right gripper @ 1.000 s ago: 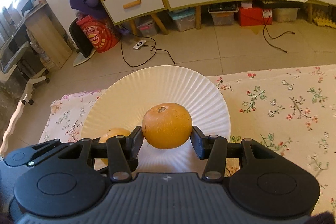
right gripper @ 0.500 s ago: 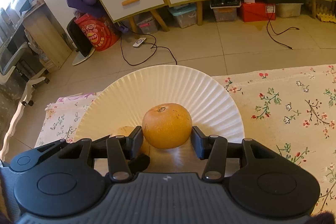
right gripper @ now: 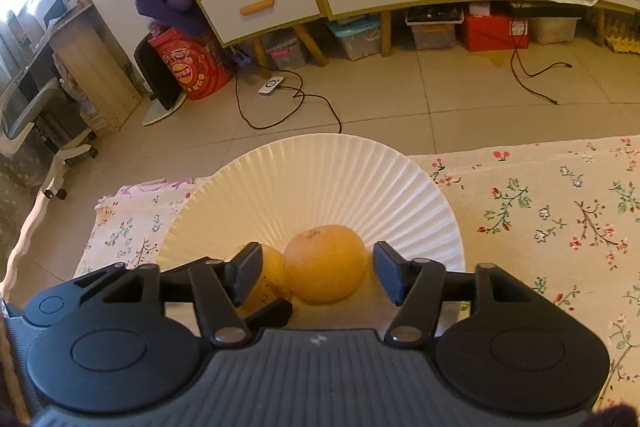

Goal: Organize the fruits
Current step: 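Open both tools to drop the fruits into the bowl, then withdraw both tools from the bowl back toward the fruit cluster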

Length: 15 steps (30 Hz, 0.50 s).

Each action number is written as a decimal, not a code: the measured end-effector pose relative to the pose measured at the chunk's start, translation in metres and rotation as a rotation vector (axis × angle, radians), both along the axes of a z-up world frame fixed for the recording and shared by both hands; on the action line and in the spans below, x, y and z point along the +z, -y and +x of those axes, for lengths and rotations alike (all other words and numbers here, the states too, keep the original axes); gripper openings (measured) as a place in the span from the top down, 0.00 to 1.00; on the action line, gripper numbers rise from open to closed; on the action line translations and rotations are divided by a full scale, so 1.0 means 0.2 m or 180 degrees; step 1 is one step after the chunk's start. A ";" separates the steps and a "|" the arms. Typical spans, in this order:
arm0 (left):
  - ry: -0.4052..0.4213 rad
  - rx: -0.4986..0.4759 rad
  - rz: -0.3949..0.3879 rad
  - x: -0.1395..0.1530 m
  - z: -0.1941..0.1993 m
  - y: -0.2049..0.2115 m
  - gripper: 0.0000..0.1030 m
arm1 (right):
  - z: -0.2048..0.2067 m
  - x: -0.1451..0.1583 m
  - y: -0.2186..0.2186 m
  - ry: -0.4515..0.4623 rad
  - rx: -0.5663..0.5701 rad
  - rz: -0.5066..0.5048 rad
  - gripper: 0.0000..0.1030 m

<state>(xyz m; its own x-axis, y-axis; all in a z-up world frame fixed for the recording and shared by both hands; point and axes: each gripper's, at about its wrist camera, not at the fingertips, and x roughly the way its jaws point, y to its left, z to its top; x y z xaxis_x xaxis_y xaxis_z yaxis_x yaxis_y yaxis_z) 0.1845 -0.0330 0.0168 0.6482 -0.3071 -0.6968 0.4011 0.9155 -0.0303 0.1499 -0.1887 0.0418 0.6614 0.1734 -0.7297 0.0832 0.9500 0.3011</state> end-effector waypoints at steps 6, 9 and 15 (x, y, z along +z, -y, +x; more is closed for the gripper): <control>-0.0015 0.0001 0.0063 0.04 -0.06 -0.01 0.36 | -0.05 0.05 0.00 0.0006 -0.0013 -0.0109 0.28; -0.0008 0.0018 0.0085 0.07 -0.09 -0.01 0.32 | -0.08 0.07 0.00 0.0003 -0.0052 -0.0141 0.23; -0.0013 0.0091 0.0091 0.12 -0.18 -0.04 0.25 | -0.16 0.13 0.00 0.0012 -0.0112 -0.0188 0.18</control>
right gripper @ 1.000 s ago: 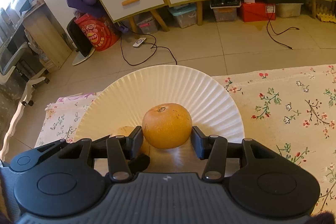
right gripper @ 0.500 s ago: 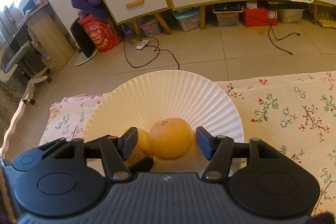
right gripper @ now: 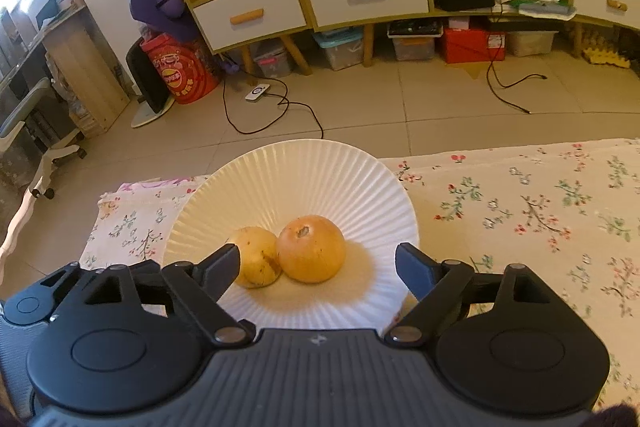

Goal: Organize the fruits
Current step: 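Withdraw both tools from the bowl back toward the fruit cluster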

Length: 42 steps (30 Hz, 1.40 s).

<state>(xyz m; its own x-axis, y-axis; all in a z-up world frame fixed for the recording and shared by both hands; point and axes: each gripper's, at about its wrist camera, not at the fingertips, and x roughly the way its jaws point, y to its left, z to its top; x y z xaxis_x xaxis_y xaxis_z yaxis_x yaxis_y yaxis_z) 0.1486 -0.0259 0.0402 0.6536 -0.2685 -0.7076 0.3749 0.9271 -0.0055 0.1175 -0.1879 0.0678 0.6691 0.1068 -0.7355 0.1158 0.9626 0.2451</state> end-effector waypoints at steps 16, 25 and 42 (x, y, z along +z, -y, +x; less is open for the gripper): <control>-0.0215 0.0176 0.0129 0.03 -0.23 -0.07 0.19 | -0.23 0.07 -0.05 -0.0038 -0.0005 -0.0184 0.09; -0.0392 0.0217 0.0167 0.03 -0.36 -0.11 0.19 | -0.37 0.07 -0.08 -0.0098 -0.0013 -0.0296 0.03; -0.0565 0.0330 0.0314 -0.04 -0.59 -0.26 0.19 | -0.56 0.00 -0.15 -0.0234 0.0113 -0.0363 0.02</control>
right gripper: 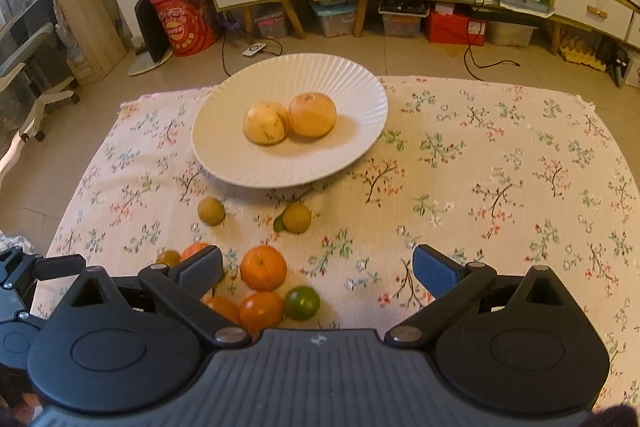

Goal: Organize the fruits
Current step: 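Withdraw both tools from the bowl back toward the fruit cluster, then grasp an orange tomato with the right tool while the left tool grasps another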

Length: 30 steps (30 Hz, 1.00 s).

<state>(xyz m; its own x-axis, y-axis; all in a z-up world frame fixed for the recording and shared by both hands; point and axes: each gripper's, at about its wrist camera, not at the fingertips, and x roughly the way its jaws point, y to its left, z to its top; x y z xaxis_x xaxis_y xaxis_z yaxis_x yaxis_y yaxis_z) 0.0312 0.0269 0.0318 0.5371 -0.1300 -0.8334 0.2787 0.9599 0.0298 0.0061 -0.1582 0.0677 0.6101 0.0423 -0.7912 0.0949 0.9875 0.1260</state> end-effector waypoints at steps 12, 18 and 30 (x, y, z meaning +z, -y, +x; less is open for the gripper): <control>0.0214 -0.0094 -0.0014 -0.10 -0.10 -0.06 0.19 | -0.10 -0.09 -0.05 0.0091 0.0390 -0.0190 0.01; 0.0319 -0.0319 -0.0153 -0.13 -0.12 -0.06 0.19 | -0.15 -0.13 -0.11 0.0286 0.0806 -0.0235 0.01; 0.0202 -0.0505 -0.0428 -0.18 -0.07 -0.06 0.49 | -0.17 -0.15 -0.20 0.0496 0.1357 -0.0359 0.06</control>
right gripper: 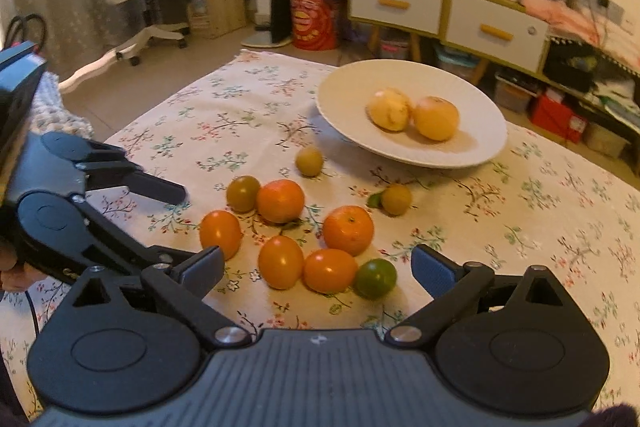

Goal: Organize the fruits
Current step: 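Grasp an orange tomato with the right tool while the left tool grasps another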

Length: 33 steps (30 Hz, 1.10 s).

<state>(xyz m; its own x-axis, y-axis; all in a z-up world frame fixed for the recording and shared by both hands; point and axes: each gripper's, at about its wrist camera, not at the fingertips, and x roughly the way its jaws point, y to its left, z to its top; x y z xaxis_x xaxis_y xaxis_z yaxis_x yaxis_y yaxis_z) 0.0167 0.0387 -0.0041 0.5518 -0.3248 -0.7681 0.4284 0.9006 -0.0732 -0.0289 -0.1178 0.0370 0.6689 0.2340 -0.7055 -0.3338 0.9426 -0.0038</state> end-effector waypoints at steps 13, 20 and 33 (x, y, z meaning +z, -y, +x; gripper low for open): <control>-0.0033 -0.0119 0.0002 -0.01 0.03 0.06 0.87 | 0.01 -0.04 -0.05 -0.0152 0.0221 -0.0026 0.35; -0.0074 -0.0027 0.0099 0.00 0.04 0.03 0.88 | 0.02 -0.05 -0.08 -0.0228 0.0303 0.0032 0.52; -0.0126 -0.0009 0.0129 0.01 0.02 -0.01 0.88 | 0.08 -0.07 -0.14 -0.0302 0.0314 0.0003 0.63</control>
<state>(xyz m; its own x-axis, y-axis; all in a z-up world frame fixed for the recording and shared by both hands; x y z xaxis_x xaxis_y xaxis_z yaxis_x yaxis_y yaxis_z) 0.0215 0.0402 -0.0021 0.5197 -0.2947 -0.8019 0.4285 0.9019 -0.0537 -0.0136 -0.0894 0.0232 0.5729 0.2959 -0.7643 -0.4237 0.9052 0.0329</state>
